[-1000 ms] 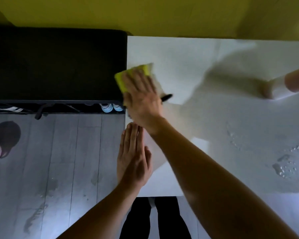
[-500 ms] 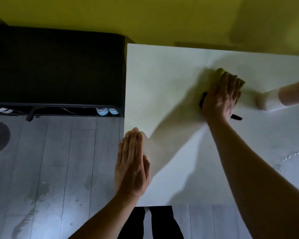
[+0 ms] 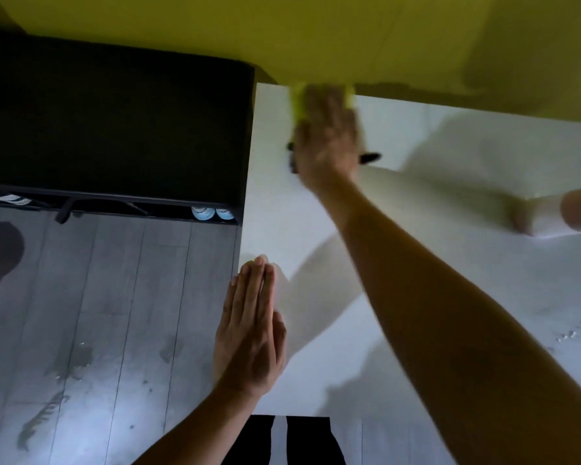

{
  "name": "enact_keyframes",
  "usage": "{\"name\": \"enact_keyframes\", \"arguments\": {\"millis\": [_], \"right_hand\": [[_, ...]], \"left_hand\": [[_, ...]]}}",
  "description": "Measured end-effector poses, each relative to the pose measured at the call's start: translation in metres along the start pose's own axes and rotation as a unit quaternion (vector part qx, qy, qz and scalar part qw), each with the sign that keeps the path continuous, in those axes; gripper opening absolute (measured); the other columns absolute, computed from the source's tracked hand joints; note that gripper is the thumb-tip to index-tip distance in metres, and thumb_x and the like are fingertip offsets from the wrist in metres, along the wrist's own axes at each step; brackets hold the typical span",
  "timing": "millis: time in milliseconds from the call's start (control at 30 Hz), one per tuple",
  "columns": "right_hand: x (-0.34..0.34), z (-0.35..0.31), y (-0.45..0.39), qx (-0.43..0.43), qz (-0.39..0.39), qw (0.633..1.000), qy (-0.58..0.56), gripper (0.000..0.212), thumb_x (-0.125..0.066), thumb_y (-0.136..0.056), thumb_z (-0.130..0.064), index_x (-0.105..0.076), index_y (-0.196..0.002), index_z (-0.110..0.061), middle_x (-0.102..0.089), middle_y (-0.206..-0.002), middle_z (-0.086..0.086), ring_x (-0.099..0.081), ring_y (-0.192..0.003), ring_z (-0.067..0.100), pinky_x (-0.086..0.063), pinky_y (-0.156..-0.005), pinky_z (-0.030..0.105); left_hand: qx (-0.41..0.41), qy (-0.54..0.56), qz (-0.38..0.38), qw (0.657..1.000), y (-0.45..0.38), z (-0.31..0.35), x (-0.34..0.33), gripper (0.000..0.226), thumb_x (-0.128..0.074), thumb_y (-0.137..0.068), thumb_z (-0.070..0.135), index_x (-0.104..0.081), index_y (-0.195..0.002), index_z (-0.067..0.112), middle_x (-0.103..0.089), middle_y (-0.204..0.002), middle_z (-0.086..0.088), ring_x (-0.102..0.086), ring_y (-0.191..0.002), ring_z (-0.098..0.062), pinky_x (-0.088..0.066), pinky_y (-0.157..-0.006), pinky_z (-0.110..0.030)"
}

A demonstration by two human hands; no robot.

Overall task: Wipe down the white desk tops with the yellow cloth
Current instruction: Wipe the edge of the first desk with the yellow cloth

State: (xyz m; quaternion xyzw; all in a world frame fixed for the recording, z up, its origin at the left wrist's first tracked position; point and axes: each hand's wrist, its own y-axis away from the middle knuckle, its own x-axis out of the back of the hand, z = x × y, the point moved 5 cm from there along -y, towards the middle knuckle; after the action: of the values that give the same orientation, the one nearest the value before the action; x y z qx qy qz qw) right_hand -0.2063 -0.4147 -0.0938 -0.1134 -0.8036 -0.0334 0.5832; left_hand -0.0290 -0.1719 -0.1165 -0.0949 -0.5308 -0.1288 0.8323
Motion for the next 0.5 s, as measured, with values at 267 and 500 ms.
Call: {"name": "enact_keyframes", "arguments": {"millis": [267, 500], "right_hand": [[0.059, 0.156, 0.015, -0.219, 0.031, 0.975, 0.008, 0.061, -0.026, -0.104, -0.038, -0.018, -0.162, -0.022, -0.010, -0.170, 0.010, -0.007, -0.157, 0.027, -0.007, -0.127, 0.042], [-0.011, -0.073, 0.063, 0.101, -0.027, 0.994, 0.017, 0.061, -0.026, -0.099, -0.039, -0.033, -0.158, -0.025, -0.027, -0.166, 0.004, -0.015, -0.156, 0.023, -0.003, -0.125, 0.038]], "left_hand": [[-0.002, 0.006, 0.014, 1.000, -0.001, -0.001, 0.000, 0.061, -0.031, -0.104, 0.021, -0.029, -0.161, 0.000, -0.023, -0.171, -0.016, -0.020, -0.160, -0.030, -0.020, -0.130, -0.048], [-0.006, -0.007, 0.013, 1.000, 0.001, -0.004, -0.003, 0.061, -0.029, -0.106, 0.024, -0.026, -0.163, 0.002, -0.021, -0.172, -0.017, -0.017, -0.161, -0.029, -0.013, -0.132, -0.042]]}}
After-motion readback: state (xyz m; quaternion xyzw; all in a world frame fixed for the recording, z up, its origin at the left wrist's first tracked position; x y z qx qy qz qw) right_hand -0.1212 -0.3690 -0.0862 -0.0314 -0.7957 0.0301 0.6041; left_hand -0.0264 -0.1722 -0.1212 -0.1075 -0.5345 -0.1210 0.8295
